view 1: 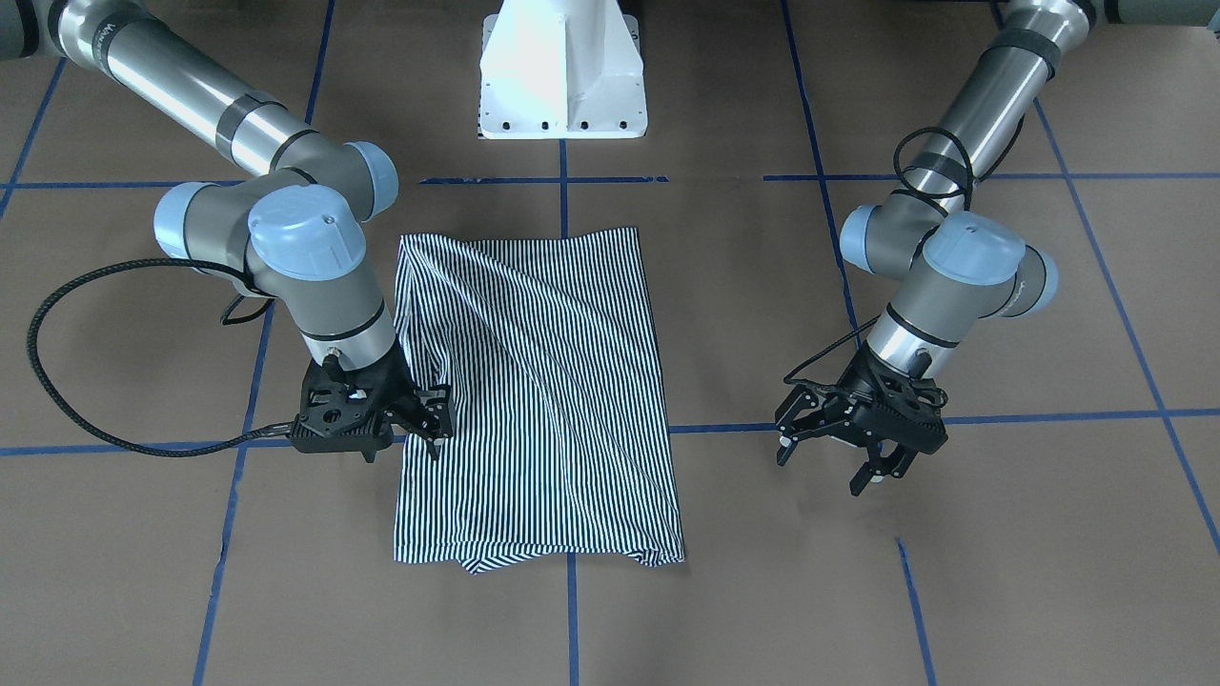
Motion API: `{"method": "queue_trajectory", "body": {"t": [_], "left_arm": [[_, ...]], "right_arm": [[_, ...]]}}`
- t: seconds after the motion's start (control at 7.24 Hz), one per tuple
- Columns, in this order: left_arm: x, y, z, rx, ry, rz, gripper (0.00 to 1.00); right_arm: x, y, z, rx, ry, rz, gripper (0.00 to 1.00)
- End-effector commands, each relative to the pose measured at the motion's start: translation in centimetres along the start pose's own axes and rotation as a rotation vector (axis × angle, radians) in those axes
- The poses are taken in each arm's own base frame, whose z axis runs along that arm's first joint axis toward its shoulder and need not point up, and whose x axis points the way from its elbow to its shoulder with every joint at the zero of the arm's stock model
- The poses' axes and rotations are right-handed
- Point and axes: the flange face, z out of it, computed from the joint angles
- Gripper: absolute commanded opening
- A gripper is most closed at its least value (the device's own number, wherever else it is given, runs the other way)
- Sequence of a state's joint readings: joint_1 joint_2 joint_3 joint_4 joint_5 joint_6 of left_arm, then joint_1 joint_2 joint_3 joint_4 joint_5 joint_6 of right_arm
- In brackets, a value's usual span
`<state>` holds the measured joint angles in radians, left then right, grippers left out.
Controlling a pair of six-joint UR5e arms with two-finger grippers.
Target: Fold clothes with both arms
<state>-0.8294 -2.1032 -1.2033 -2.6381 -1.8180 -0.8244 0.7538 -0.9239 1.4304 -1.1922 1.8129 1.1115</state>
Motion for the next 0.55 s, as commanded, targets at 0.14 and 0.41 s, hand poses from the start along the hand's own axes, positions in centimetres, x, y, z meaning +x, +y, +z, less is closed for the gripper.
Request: {"method": "queue_trajectory", "body": {"t": [0.14, 0.41], "left_arm": [[3.5, 1.5, -4.7, -0.016, 0.095, -0.176, 1.0], [12.8, 3.7, -10.7, -0.106, 0.106, -0.325, 1.0]], "right_arm": [[4.5, 5.1, -7.8, 0.016, -0.107, 0.026, 1.0], [6.4, 8.7, -9.7, 0.013, -0.185, 0.089, 1.0]]}}
